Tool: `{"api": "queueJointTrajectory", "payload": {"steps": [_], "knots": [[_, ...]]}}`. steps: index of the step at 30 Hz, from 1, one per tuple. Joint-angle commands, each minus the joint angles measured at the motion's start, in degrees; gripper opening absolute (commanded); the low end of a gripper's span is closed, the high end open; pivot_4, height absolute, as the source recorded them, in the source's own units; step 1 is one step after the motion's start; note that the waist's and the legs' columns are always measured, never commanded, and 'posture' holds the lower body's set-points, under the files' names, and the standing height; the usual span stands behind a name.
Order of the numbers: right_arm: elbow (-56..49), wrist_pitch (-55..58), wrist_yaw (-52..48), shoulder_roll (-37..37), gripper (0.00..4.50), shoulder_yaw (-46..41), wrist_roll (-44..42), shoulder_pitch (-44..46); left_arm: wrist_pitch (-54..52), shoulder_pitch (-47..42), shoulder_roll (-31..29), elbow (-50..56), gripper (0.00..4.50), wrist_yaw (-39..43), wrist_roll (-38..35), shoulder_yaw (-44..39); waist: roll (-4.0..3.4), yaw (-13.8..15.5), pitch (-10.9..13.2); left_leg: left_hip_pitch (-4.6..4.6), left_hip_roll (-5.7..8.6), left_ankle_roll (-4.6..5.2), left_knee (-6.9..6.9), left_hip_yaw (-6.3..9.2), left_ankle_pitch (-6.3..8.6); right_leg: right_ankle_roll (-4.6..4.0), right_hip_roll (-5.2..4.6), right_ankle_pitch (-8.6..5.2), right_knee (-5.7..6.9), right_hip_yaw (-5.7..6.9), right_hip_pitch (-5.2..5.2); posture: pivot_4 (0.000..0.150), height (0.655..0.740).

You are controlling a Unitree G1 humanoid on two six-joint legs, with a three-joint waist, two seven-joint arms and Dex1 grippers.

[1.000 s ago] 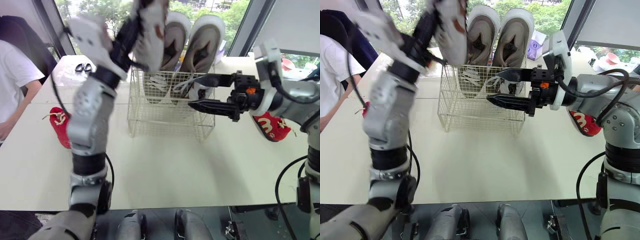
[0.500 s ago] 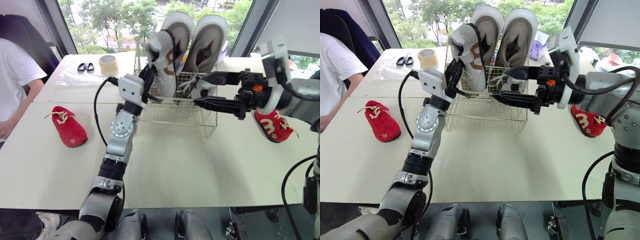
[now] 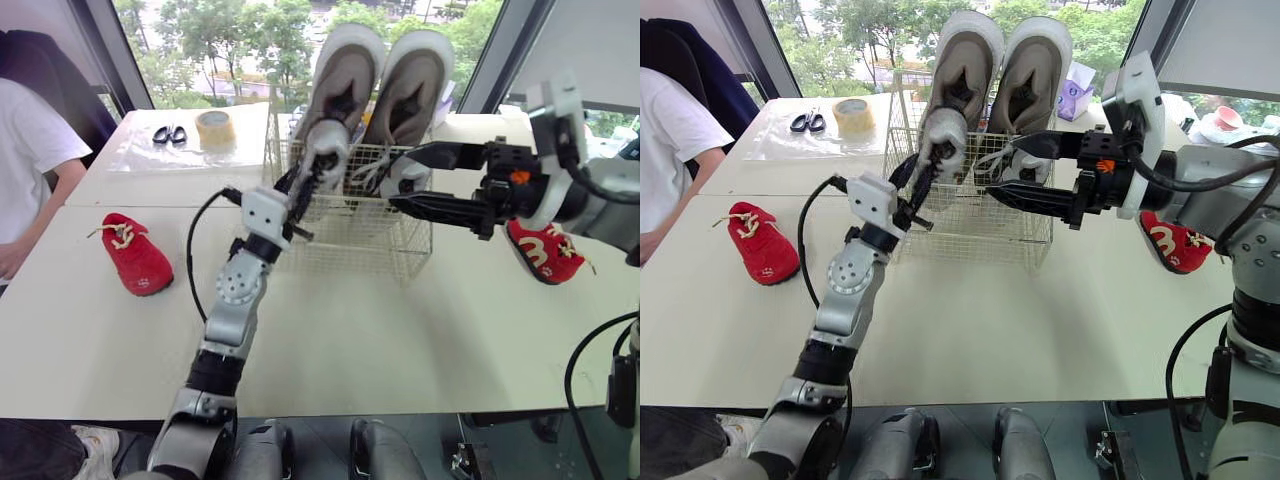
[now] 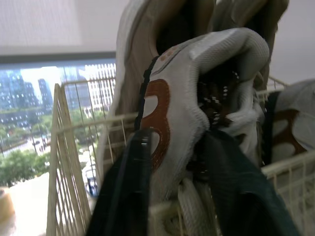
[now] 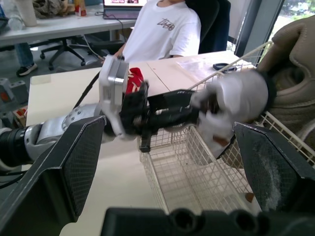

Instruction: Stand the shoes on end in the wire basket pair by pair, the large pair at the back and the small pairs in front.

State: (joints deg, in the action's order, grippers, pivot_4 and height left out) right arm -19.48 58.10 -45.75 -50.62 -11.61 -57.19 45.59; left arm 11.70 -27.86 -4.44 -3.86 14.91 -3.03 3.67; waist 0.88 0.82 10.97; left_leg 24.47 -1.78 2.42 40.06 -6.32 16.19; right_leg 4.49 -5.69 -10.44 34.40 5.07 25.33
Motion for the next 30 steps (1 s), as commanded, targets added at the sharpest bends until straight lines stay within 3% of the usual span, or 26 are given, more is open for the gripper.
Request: {"api": "queueJointTrajectory", "payload": {"steps": [1, 2, 10, 14, 17, 19, 20, 25, 28, 30], "knots": [[-0.12, -1.46, -0.70, -0.10, 4.50, -0.89, 0.22, -0.12, -4.13, 0.62, -1.10, 6.83, 3.63, 0.59, -1.13, -0.28, 0.00, 0.01, 0.00, 0.00, 0.00, 0.00, 0.00, 0.00, 0.00, -0.01, 0.00, 0.00, 0.00, 0.00, 0.00, 0.150, 0.7400], [0.23, -1.61, -1.01, -0.09, 4.50, -0.79, 0.53, -0.52, -7.48, 1.75, -2.30, 10.48, 4.10, 1.33, -2.17, -0.58, 0.00, -0.07, 0.00, 0.00, 0.00, 0.00, 0.00, 0.00, 0.00, -0.01, 0.00, 0.00, -0.01, 0.00, 0.00, 0.150, 0.7400], [1.46, -2.00, -2.35, -0.04, 4.50, -0.99, 1.23, -3.33, -29.52, 4.70, -13.86, 32.30, 4.10, 5.01, -10.31, -7.02, -0.03, -0.08, 0.00, -0.01, -0.01, 0.01, -0.02, 0.01, 0.01, -0.02, 0.02, -0.01, 0.04, 0.00, 0.02, 0.150, 0.7400], [2.52, -2.73, -2.33, 0.14, 4.50, -1.62, 2.04, -4.76, -40.29, 3.70, -22.34, 35.57, 4.10, 11.08, -19.56, -12.34, -0.03, -0.11, 0.00, -0.01, 0.00, 0.00, -0.01, 0.03, 0.01, -0.07, 0.03, -0.05, 0.01, 0.00, -0.01, 0.150, 0.7400], [7.20, -9.98, 2.91, 3.36, 4.50, -5.21, 7.44, -5.60, -48.90, 1.83, -26.97, 33.79, 4.10, 14.40, -30.70, -18.56, -0.05, -0.18, 0.00, -0.01, -0.01, -0.03, -0.02, 0.02, 0.00, -0.07, 0.06, -0.05, 0.01, 0.00, 0.01, 0.150, 0.7400], [10.56, -14.59, 6.79, 5.02, 4.50, -8.77, 10.62, -6.66, -53.33, 0.41, -27.84, 32.54, 4.10, 14.63, -38.03, -22.40, -0.05, 0.07, 0.01, 0.00, 0.00, -0.07, -0.01, 0.02, -0.03, -0.03, 0.10, -0.04, 0.01, 0.00, 0.00, 0.150, 0.7400], [11.73, -16.99, 9.01, 5.54, 4.50, -10.89, 12.49, -7.72, -54.52, -0.04, -27.97, 32.43, 4.31, 14.96, -41.42, -23.84, -0.05, 0.16, 0.01, 0.00, 0.01, -0.08, 0.00, 0.03, -0.04, -0.01, 0.10, -0.03, 0.00, 0.00, -0.03, 0.150, 0.7400], [11.63, -23.06, 16.03, 5.35, 4.50, -19.62, 20.08, -19.79, -64.79, 3.31, -29.85, 36.24, 4.31, 16.30, -56.63, -22.38, -0.04, 0.21, 0.00, 0.00, 0.07, -0.46, -0.02, 0.04, -0.26, 0.11, 0.09, -0.07, -0.07, -0.02, -0.14, 0.150, 0.7400], [9.05, -26.37, 20.08, 8.19, 4.50, -23.70, 22.99, -27.77, -67.47, 6.29, -27.72, 37.31, 4.31, 14.34, -64.58, -20.55, -0.07, -0.08, -0.01, -0.02, 0.07, -0.48, -0.04, 0.00, -0.27, 0.13, 0.09, -0.09, -0.04, -0.06, -0.11, 0.150, 0.7400], [6.77, -28.31, 22.85, 11.13, 4.50, -26.33, 24.36, -32.98, -66.77, 7.46, -23.95, 36.48, 4.31, 10.50, -65.83, -18.79, -0.17, -0.16, -0.06, -0.09, 0.04, -0.60, -0.06, 0.00, -0.34, 0.13, 0.11, -0.09, 0.03, -0.08, -0.11, 0.150, 0.7400]]}}
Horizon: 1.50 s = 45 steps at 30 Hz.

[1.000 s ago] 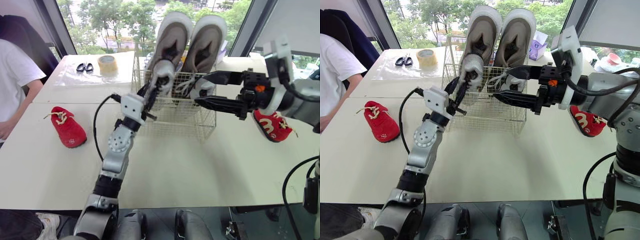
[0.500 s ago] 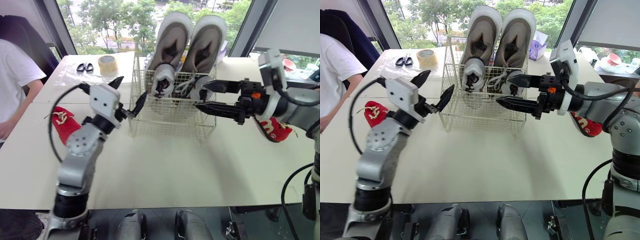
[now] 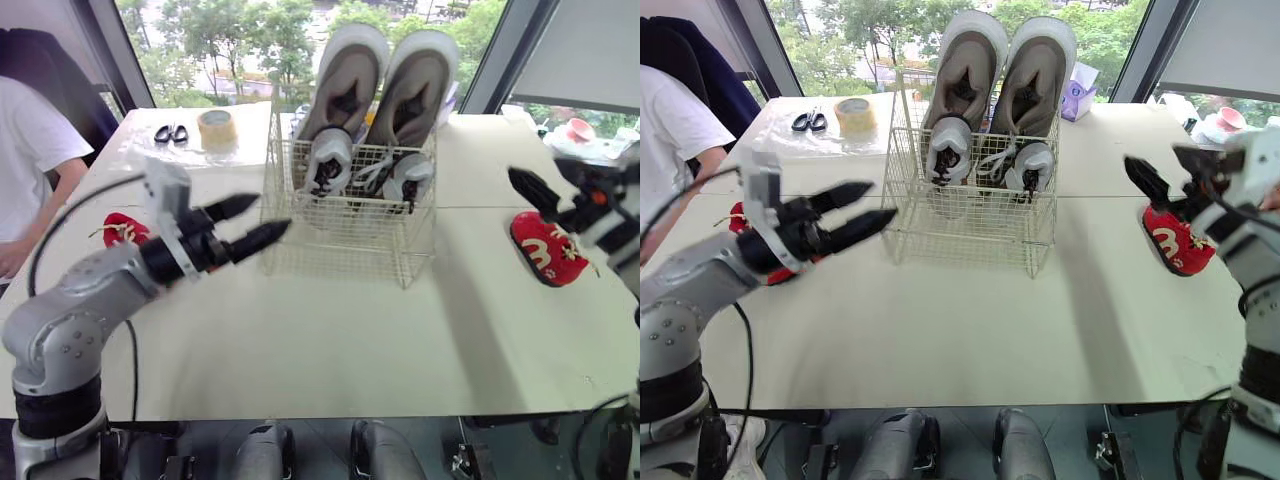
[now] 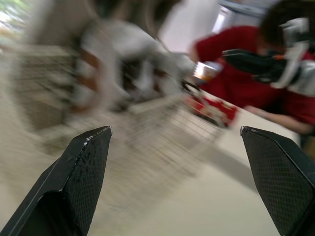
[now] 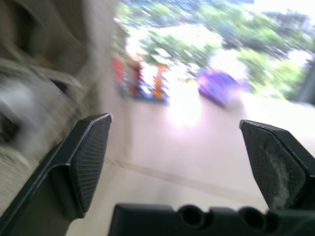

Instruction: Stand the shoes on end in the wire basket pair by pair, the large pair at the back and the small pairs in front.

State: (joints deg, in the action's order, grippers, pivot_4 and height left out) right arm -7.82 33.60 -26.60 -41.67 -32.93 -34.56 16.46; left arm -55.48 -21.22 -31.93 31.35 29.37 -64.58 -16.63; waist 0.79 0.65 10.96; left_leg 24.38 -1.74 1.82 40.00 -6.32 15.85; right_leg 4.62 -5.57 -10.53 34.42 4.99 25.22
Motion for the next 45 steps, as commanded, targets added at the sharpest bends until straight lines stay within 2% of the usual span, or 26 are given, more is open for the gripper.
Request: {"api": "queueJointTrajectory", "payload": {"steps": [1, 5, 9, 12, 18, 24, 29, 37, 40, 45], "knots": [[-6.41, -4.40, 4.79, 4.13, 4.50, -6.55, 1.87, -6.97, 1.14, 1.26, 5.58, 0.89, 4.31, -5.88, -4.05, 2.53, -0.14, 0.07, -0.08, -0.02, -0.01, -0.04, -0.01, 0.01, -0.03, -0.01, 0.02, 0.00, 0.01, -0.01, 0.00, 0.150, 0.7400], [-11.72, -5.40, 6.26, 9.82, 4.50, -9.52, 1.32, -17.31, 2.08, 2.18, 10.46, 0.77, 4.31, -11.35, -5.95, 4.35, -0.23, 0.20, -0.14, -0.12, -0.03, 0.16, -0.02, 0.23, 0.09, -0.05, 0.10, -0.01, 0.12, 0.02, -0.11, 0.150, 0.7400], [-11.24, -7.69, 6.61, 12.97, 4.50, -8.92, 2.08, -21.94, 1.06, 3.36, 8.80, 1.69, 4.31, -10.17, -5.62, 7.13, -0.59, -0.18, -0.35, -0.19, -0.02, 0.23, -0.02, 0.16, 0.14, -0.28, 0.11, -0.10, 0.14, -0.06, -0.09, 0.150, 0.7400], [-6.26, -10.68, 5.55, 13.47, 4.50, -7.04, 3.83, -21.60, 0.25, 3.08, 5.98, 1.22, 4.31, -8.09, -6.50, 7.73, -0.75, -0.28, -0.45, -0.22, -0.03, 0.25, -0.03, 0.14, 0.15, -0.30, 0.14, -0.11, 0.14, -0.08, -0.09, 0.150, 0.7400], [4.68, -17.48, 5.77, 12.91, 4.50, -4.22, 8.01, -17.12, 0.11, 2.01, 1.44, 0.40, 4.31, -6.62, -6.91, 7.43, -0.88, -0.07, -0.51, -0.23, -0.01, 0.28, -0.02, 0.14, 0.16, -0.33, 0.14, -0.13, 0.11, -0.11, -0.10, 0.150, 0.7400], [16.49, -21.96, 6.14, 11.14, 4.50, -2.00, 11.16, -10.70, -0.53, 2.16, -2.23, 1.34, 4.31, -7.75, -10.93, 6.34, -0.90, -0.11, -0.52, -0.22, -0.01, 0.28, -0.02, 0.14, 0.16, -0.33, 0.14, -0.13, 0.10, -0.13, -0.09, 0.150, 0.7400], [28.13, -25.90, 4.33, 8.72, 4.50, 1.12, 13.66, -3.28, 0.04, 3.38, -4.26, 2.45, 4.31, -8.60, -11.54, 6.59, -0.92, -0.28, -0.51, -0.22, 0.00, 0.27, -0.02, 0.12, 0.16, -0.32, 0.14, -0.13, 0.10, -0.14, -0.09, 0.150, 0.7400], [58.05, -36.90, 3.24, 3.49, 4.50, 6.70, 20.02, 14.67, 0.51, 4.46, -6.77, 3.01, 4.31, -8.71, -12.30, 6.03, -0.93, -0.90, -0.50, -0.23, 0.04, 0.23, -0.03, 0.09, 0.13, -0.31, 0.16, -0.12, 0.09, -0.15, -0.10, 0.150, 0.7400], [64.09, -39.78, 2.40, 3.11, 3.67, 8.16, 21.26, 17.83, -0.10, 5.20, -8.92, 3.35, 4.50, -8.80, -15.11, 4.34, -0.91, -1.41, -0.49, -0.23, 0.04, 0.05, -0.04, 0.10, 0.02, -0.30, 0.16, -0.12, 0.06, -0.15, -0.12, 0.150, 0.7400], [67.28, -42.32, 1.77, 3.09, 1.21, 8.67, 21.37, 19.23, -1.23, 5.64, -14.26, 2.50, 4.50, -13.25, -17.48, 1.60, -0.91, -1.66, -0.50, -0.25, -0.02, -0.07, -0.06, 0.10, -0.05, -0.28, 0.16, -0.11, 0.00, -0.15, -0.16, 0.150, 0.7400]]}}
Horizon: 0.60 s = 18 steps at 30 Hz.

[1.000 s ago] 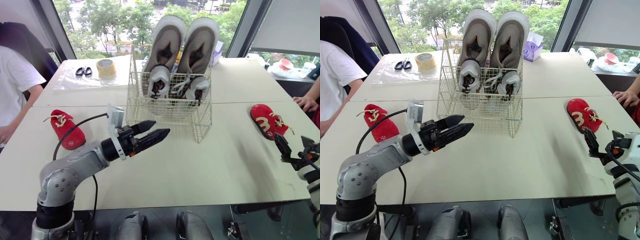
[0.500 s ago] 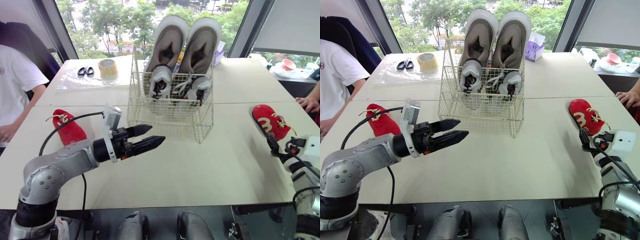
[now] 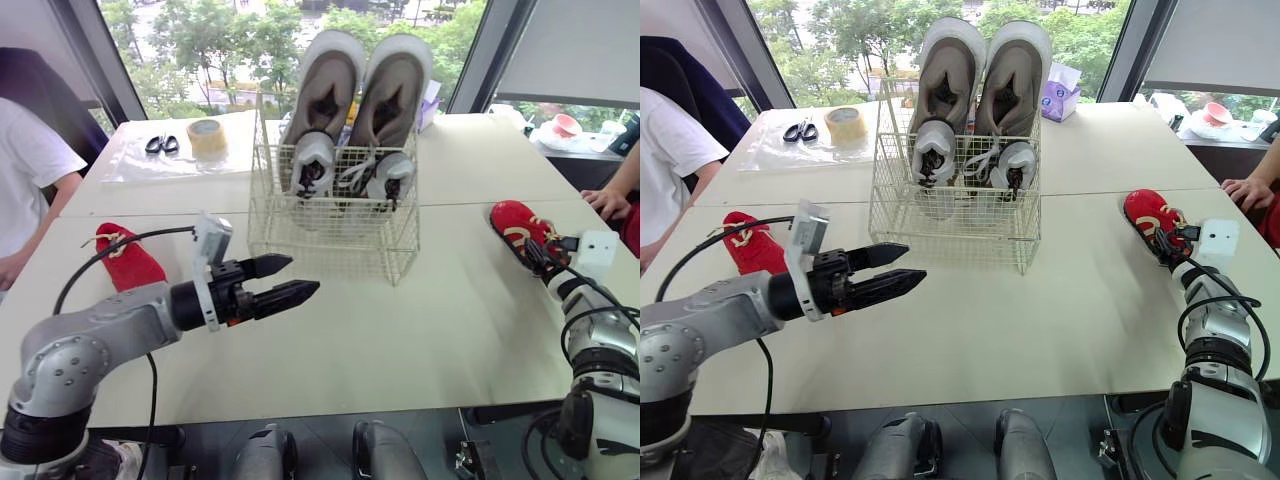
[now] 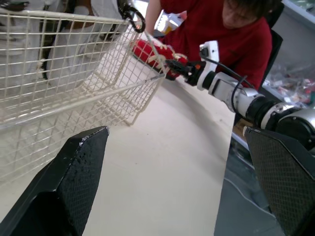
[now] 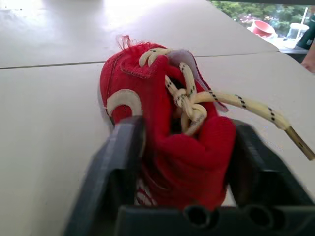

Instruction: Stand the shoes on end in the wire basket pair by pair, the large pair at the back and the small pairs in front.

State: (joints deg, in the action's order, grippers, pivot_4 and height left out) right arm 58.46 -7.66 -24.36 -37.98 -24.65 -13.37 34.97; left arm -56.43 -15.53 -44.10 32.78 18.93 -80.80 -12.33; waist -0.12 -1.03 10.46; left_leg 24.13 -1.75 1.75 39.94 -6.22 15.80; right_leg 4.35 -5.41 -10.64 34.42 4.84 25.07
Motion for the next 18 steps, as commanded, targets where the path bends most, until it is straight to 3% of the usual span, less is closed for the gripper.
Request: {"api": "queueJointTrajectory", "payload": {"steps": [1, 2, 7, 11, 18], "knots": [[-1.04, -1.60, -0.47, -0.37, 0.75, 0.12, -0.34, 0.39, -0.10, -1.45, -4.13, -0.17, 4.50, -4.54, 0.40, -4.44, 0.00, 0.02, 0.00, -0.02, 0.00, 0.00, 0.00, 0.00, 0.00, 0.00, 0.00, 0.00, 0.00, 0.00, -0.02, 0.150, 0.7400], [-3.40, -2.40, -0.03, -0.22, 0.41, -0.42, -0.95, 0.16, -0.08, -2.75, -5.77, -1.86, 4.50, -5.60, 0.45, -6.01, 0.01, 0.03, 0.02, -0.03, -0.01, 0.00, 0.00, 0.00, 0.00, 0.00, 0.00, 0.00, 0.00, 0.00, -0.03, 0.150, 0.7400], [-26.68, -0.39, 5.21, -0.69, 0.41, -4.97, -6.92, 2.39, 3.43, -12.67, -5.20, -17.75, 4.50, -4.10, -17.23, -13.92, -0.34, 0.31, 0.16, 0.14, 0.02, -0.08, 0.00, -0.03, -0.04, 0.08, -0.07, 0.05, 0.07, 0.00, 0.19, 0.150, 0.7400], [-43.14, 6.64, 3.27, -3.33, 0.41, -2.25, -11.34, 9.73, 5.78, -21.64, -3.65, -25.72, 4.50, -7.25, -21.03, -14.63, -0.37, 0.30, 0.18, 0.20, 0.05, -0.13, 0.00, -0.06, -0.07, 0.30, -0.13, 0.07, 0.32, -0.02, 0.34, 0.150, 0.7400], [-60.17, 20.67, -13.53, -9.85, 0.41, 8.24, -21.73, 26.09, 4.20, -36.82, -2.55, -35.63, 4.50, -6.37, -23.92, -12.84, -0.24, 0.36, 0.19, 0.09, 0.01, -0.06, -0.05, -0.03, -0.03, 0.26, -0.04, 0.02, 0.55, 0.02, 0.35, 0.150, 0.7400]]}}
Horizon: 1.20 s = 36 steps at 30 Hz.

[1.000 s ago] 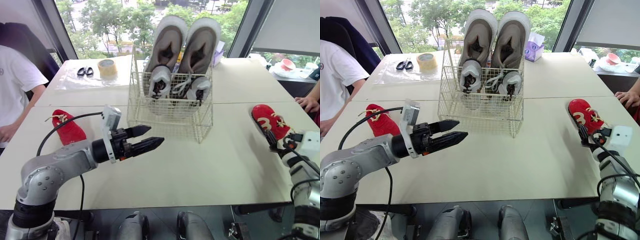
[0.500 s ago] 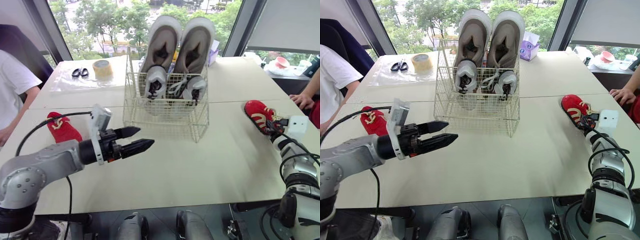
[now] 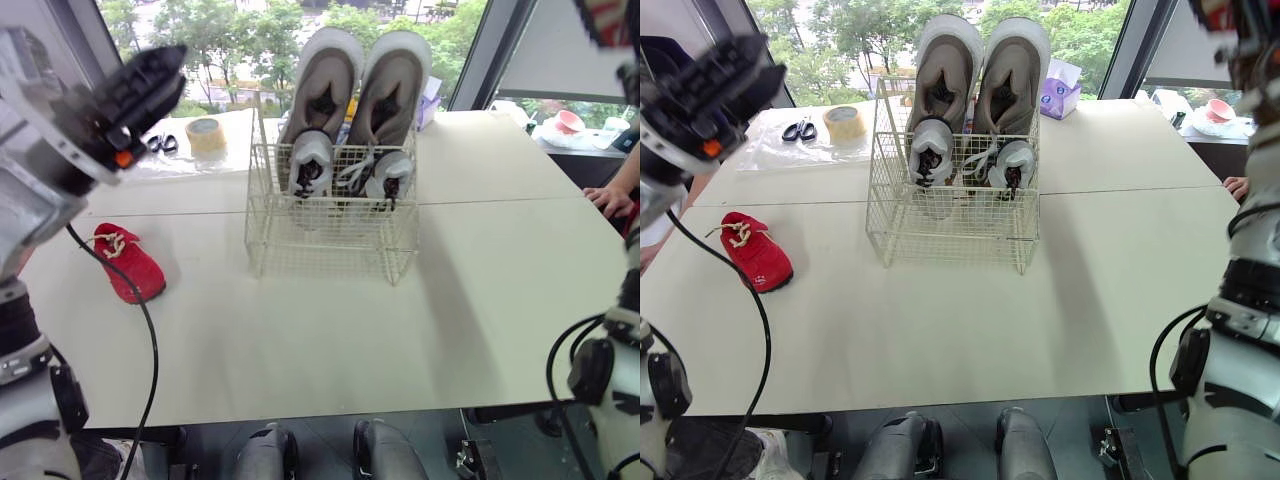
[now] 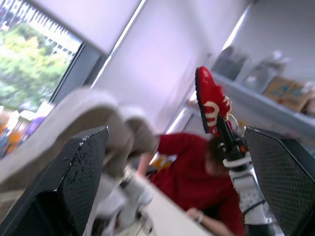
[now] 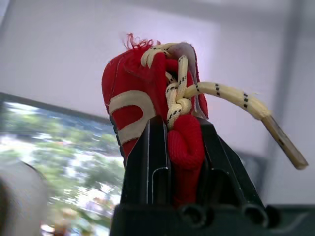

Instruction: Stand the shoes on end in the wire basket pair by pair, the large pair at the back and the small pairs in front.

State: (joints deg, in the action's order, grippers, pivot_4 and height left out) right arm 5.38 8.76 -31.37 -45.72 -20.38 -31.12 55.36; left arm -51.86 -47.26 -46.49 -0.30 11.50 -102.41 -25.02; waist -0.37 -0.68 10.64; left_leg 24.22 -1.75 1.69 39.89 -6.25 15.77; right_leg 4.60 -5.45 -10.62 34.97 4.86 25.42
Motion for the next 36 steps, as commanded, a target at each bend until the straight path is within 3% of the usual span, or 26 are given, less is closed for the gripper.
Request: {"api": "queueJointTrajectory", "payload": {"steps": [1, 9, 20, 23, 24, 25, 30, 32, 36], "knots": [[-8.44, 4.95, -8.97, -2.53, 0.41, 5.86, -4.06, 7.32, -0.97, -6.90, -0.12, -3.73, 4.50, 1.48, -1.81, 0.36, 0.01, 0.03, 0.01, -0.01, 0.00, 0.04, 0.01, 0.00, 0.02, 0.00, -0.02, 0.00, 0.02, 0.00, 0.00, 0.150, 0.7400], [-11.10, 3.22, -20.13, 1.43, 0.41, 15.25, -1.50, 14.36, -8.70, -16.76, -1.01, -10.66, 4.50, 8.68, 2.79, 4.69, 0.27, 0.08, 0.03, 0.05, 0.06, 0.01, 0.08, -0.03, 0.01, 0.01, -0.09, 0.01, 0.01, 0.01, -0.02, 0.150, 0.7400], [-10.83, -0.71, -23.59, 5.61, 0.41, 18.26, 3.78, 13.87, -12.01, -23.27, 4.88, -11.86, 4.50, 12.55, 10.04, 7.86, 0.33, 0.02, 0.06, 0.08, 0.05, -0.06, 0.08, -0.04, -0.04, 0.01, -0.10, 0.01, 0.02, 0.02, 0.02, 0.150, 0.7400], [-11.65, -0.46, -23.89, 5.42, 0.33, 18.18, 4.64, 13.21, -13.50, -22.50, 4.82, -12.86, 3.75, 14.97, 10.03, 6.64, 0.34, -0.09, 0.07, 0.08, 0.04, -0.07, 0.08, -0.04, -0.04, 0.01, -0.10, 0.01, 0.03, 0.02, 0.04, 0.150, 0.7400], [-11.68, -0.43, -23.96, 5.42, 0.33, 18.14, 4.89, 13.16, -13.75, -22.58, 4.76, -13.38, 3.10, 15.60, 10.40, 6.38, 0.34, -0.10, 0.07, 0.08, 0.04, -0.07, 0.07, -0.05, -0.04, 0.02, -0.10, 0.00, 0.03, 0.02, 0.04, 0.150, 0.7400], [-11.72, -0.42, -24.02, 5.47, 0.33, 18.08, 5.08, 13.13, -13.89, -22.73, 4.76, -13.80, 2.79, 16.02, 10.67, 6.19, 0.34, -0.10, 0.07, 0.08, 0.04, -0.07, 0.07, -0.05, -0.04, 0.01, -0.10, 0.00, 0.03, 0.02, 0.05, 0.150, 0.7400], [-13.00, 0.08, -24.60, 4.90, 0.33, 18.17, 6.09, 12.30, -13.90, -22.79, 5.12, -14.88, 0.36, 16.95, 11.61, 4.98, 0.34, -0.04, 0.08, 0.08, 0.03, -0.08, 0.07, -0.05, -0.05, 0.01, -0.10, 0.00, 0.05, 0.02, 0.06, 0.150, 0.7400], [-13.14, 0.77, -24.65, 4.67, 0.33, 18.13, 6.41, 11.76, -13.29, -22.13, 5.41, -14.70, 0.25, 16.10, 11.93, 4.34, 0.35, 0.02, 0.08, 0.09, 0.04, -0.08, 0.08, -0.05, -0.05, 0.01, -0.11, 0.00, 0.05, 0.02, 0.05, 0.150, 0.7400], [-13.31, 8.41, -21.00, 4.90, 1.89, 13.88, 1.70, 7.31, -10.27, -19.55, 7.44, -12.12, 0.25, 12.08, 9.20, 0.84, 0.38, 0.03, 0.06, 0.08, 0.04, -0.08, 0.08, -0.04, -0.05, 0.01, -0.12, 0.00, 0.05, 0.02, 0.05, 0.150, 0.7400]]}}
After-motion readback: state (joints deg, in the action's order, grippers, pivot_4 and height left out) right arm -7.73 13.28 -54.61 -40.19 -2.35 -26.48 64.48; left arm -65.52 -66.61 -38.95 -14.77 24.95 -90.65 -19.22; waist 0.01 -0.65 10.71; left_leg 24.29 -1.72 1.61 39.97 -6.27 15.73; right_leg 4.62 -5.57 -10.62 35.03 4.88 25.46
